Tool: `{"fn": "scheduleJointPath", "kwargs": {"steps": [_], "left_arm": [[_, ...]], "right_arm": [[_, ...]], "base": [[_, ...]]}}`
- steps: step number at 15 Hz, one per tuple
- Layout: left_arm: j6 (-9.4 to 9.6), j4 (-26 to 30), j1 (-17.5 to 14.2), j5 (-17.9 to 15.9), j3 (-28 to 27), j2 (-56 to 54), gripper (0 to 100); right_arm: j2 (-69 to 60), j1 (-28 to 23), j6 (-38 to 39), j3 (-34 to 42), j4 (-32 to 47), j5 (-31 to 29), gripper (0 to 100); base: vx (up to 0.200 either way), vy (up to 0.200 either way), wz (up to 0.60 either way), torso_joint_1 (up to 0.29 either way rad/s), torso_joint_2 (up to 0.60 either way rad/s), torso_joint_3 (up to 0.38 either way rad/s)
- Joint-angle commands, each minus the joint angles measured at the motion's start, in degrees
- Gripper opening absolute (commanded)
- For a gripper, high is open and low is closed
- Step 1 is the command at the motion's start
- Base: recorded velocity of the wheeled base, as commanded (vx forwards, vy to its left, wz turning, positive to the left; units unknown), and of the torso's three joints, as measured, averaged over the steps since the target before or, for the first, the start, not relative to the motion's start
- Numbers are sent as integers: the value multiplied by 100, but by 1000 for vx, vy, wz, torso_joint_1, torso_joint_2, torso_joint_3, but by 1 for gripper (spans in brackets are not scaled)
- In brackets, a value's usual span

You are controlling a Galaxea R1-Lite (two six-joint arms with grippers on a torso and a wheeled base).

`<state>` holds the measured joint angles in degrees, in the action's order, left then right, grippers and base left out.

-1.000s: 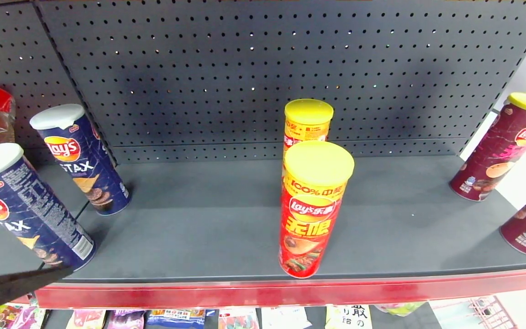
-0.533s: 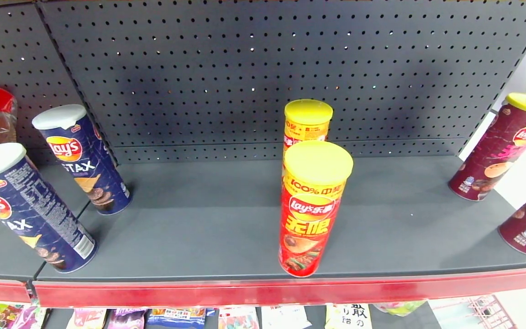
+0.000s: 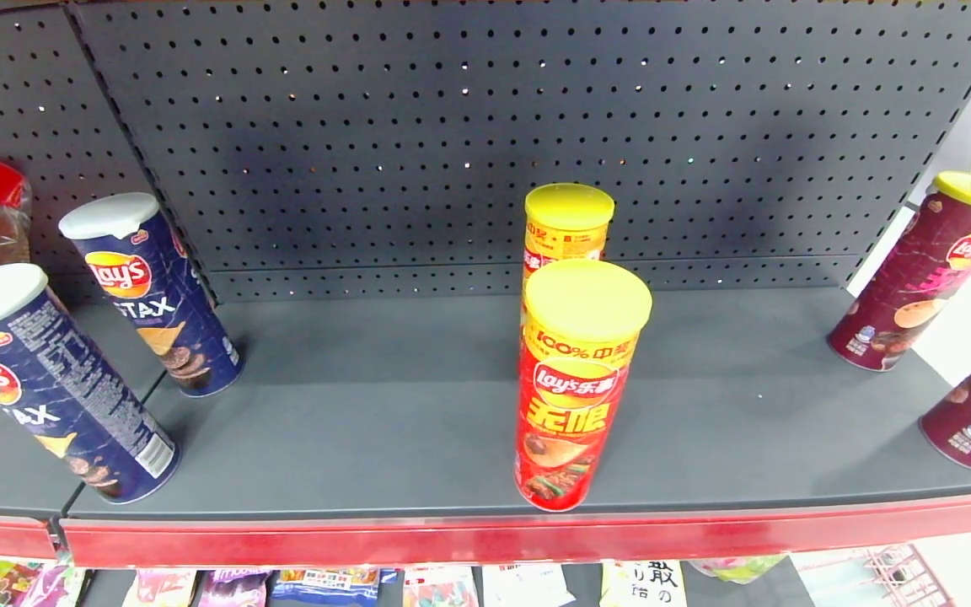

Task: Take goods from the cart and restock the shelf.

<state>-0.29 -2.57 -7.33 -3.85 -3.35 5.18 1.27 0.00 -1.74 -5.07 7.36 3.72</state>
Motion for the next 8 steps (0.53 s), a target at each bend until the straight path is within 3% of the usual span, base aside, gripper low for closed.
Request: {"fn": "scheduleJointPath", "kwargs": {"steps": [1, 3, 4, 5, 6, 7, 8], "left_arm": [[38, -59, -6, 368, 335, 0, 100], [38, -59, -6, 640, 335, 0, 100], [38, -59, -6, 623, 335, 0, 100], [38, -59, -6, 403, 335, 0, 100], [3, -59, -6, 174, 335, 0, 100], [-23, -59, -6, -186, 335, 0, 100], [-6, -59, -6, -204, 335, 0, 100]], "right_arm": [[-109, -9, 130, 15, -16, -697, 100], [-109, 9, 51, 41, -42, -671, 100], [-118, 9, -81, 59, -68, -170, 100], [-109, 9, -116, 85, -103, 498, 100], [-92, 18, -72, 112, -174, 771, 100], [23, -53, 78, 138, -244, 604, 100], [-48, -35, 95, 138, -253, 428, 100]], "base": [[0, 0, 0, 0, 0, 0], [0, 0, 0, 0, 0, 0], [0, 0, 0, 0, 0, 0], [0, 0, 0, 0, 0, 0], [0, 0, 0, 0, 0, 0], [0, 0, 0, 0, 0, 0], [0, 0, 0, 0, 0, 0]]}}
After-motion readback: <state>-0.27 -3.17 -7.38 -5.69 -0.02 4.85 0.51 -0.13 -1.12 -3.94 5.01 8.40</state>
